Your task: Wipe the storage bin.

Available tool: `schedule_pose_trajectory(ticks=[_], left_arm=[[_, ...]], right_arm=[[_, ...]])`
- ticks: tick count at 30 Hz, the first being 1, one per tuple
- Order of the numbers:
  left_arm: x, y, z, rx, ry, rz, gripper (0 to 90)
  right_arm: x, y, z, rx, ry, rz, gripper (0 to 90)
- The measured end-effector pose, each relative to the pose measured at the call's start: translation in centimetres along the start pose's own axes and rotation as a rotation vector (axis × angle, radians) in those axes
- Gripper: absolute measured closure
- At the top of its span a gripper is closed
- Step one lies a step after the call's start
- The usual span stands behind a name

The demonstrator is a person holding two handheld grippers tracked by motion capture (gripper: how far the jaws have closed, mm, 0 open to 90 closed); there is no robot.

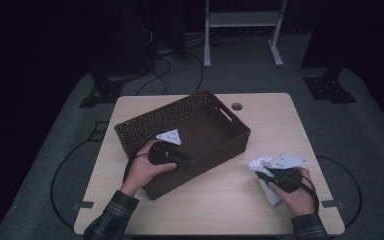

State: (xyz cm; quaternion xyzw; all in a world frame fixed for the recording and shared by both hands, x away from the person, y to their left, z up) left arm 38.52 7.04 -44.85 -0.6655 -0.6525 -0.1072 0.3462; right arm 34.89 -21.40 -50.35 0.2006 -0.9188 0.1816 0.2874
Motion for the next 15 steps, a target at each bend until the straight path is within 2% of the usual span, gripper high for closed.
schedule_pose_trajectory(ticks=[4,8,11,15], left_arm=[[0.0,-0.1,0.2,-0.019,0.008,-0.006,62.8],[-0.3,-0.1,0.4,-0.02,0.019,-0.009,62.9],[-0.4,-0.2,0.3,-0.03,0.021,-0.025,63.0],[-0.5,-0.4,0.3,-0.009,0.017,-0.003,69.5]], right_arm=[[0.1,0.0,-0.1,0.001,-0.004,0.001,73.4],[0.3,0.2,-0.3,-0.005,-0.009,-0.001,73.4],[0.6,0.1,-0.8,-0.008,-0.025,-0.007,73.4],[0.7,-0.1,-1.7,-0.014,-0.039,-0.014,73.4]])
Point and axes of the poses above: each handheld gripper's, and its own axes: x roughly backward along the jaws, z roughly out of its underside, y roughly to its left, the point moved 8 cm from there along -x, roughly forward along the jaws, and after that the axes turned 15 degrees about z, right-handed, at the moved point
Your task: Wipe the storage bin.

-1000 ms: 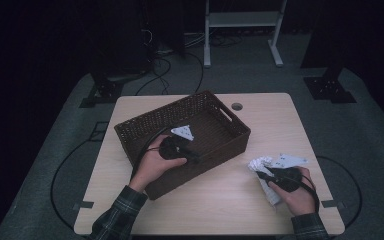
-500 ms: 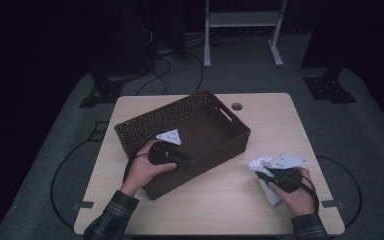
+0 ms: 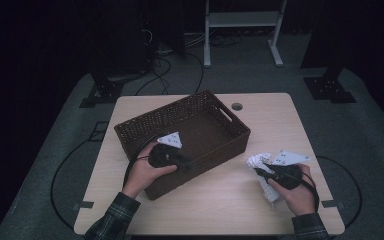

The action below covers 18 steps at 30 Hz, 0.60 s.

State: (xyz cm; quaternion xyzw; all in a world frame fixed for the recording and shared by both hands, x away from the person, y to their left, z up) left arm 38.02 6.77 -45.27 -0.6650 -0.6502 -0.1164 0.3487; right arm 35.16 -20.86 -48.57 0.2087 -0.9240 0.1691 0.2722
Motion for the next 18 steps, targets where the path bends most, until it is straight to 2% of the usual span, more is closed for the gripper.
schedule_pose_trajectory(ticks=[3,8,18], left_arm=[[-0.1,0.0,-0.1,0.015,-0.008,0.005,72.2],[-0.4,0.1,-0.3,0.021,-0.005,-0.009,72.6],[-0.6,0.2,-0.4,0.038,-0.011,-0.011,72.4]], right_arm=[[-0.4,-0.3,-0.8,0.011,0.014,0.004,73.4],[-1.3,-1.0,-2.0,-0.003,0.023,0.007,73.4],[-2.1,-3.3,-4.4,-0.041,0.006,0.049,73.5]])
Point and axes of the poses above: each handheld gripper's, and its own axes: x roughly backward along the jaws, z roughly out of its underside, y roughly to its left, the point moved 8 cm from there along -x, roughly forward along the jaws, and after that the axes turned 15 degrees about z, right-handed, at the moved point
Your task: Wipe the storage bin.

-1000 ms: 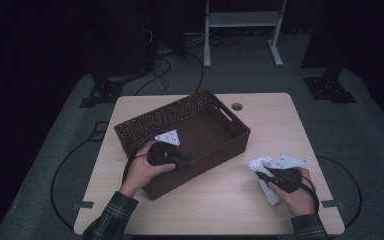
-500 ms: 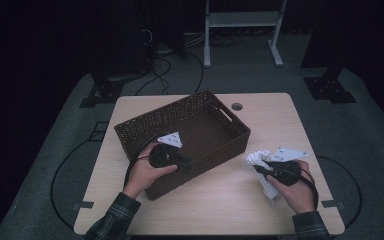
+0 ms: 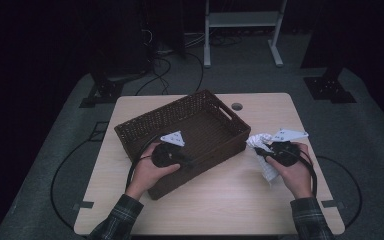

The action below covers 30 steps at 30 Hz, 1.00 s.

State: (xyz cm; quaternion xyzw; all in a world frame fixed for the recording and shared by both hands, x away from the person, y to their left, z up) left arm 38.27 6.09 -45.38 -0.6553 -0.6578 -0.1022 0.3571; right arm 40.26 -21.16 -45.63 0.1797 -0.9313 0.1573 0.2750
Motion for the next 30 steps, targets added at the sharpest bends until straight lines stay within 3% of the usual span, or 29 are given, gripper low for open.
schedule_pose_trajectory(ticks=[13,30], left_arm=[[0.0,-0.1,0.1,-0.01,0.011,-0.002,71.6],[-0.1,-0.1,0.1,-0.008,0.013,0.001,71.4]], right_arm=[[-2.4,0.0,-1.5,-0.029,0.002,-0.027,73.5],[-6.1,1.4,0.6,0.002,0.105,-0.061,73.5]])
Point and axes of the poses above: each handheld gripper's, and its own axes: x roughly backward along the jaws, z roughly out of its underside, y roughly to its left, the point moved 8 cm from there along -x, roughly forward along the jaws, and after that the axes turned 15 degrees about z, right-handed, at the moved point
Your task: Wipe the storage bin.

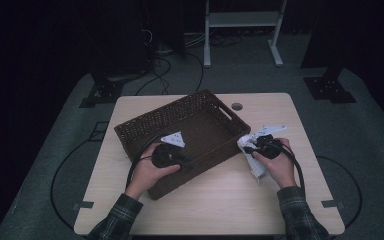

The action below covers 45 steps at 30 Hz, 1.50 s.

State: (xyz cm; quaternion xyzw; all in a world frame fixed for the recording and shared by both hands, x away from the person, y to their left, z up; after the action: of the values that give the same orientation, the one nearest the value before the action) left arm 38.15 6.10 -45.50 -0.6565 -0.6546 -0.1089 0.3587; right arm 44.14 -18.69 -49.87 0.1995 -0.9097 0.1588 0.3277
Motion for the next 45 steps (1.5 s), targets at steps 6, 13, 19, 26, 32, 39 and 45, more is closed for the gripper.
schedule_pose_trajectory(ticks=[6,13,19,26,32,39,45], left_arm=[[0.0,0.0,0.0,0.004,0.0,0.002,71.4],[0.0,0.0,0.0,0.003,0.001,0.003,71.3],[0.0,0.0,0.0,0.002,0.003,0.002,71.3],[0.0,0.0,0.0,0.004,-0.003,0.004,71.4],[0.0,0.0,0.0,0.007,-0.005,0.006,71.3],[0.0,0.0,0.0,0.008,-0.006,0.007,71.4],[0.0,0.0,0.0,0.009,-0.006,0.006,71.4]], right_arm=[[-1.1,0.2,0.7,0.003,0.029,-0.012,73.5],[-2.4,0.6,1.8,0.021,0.081,-0.02,73.5],[-3.1,1.1,2.3,0.045,0.099,-0.01,73.5],[-2.5,1.2,2.0,0.062,0.095,0.013,73.6],[-1.2,1.2,1.3,0.073,0.064,0.023,73.7],[0.5,1.1,0.0,0.047,-0.002,0.019,73.8],[1.9,1.4,-1.3,0.055,-0.06,0.016,73.8]])
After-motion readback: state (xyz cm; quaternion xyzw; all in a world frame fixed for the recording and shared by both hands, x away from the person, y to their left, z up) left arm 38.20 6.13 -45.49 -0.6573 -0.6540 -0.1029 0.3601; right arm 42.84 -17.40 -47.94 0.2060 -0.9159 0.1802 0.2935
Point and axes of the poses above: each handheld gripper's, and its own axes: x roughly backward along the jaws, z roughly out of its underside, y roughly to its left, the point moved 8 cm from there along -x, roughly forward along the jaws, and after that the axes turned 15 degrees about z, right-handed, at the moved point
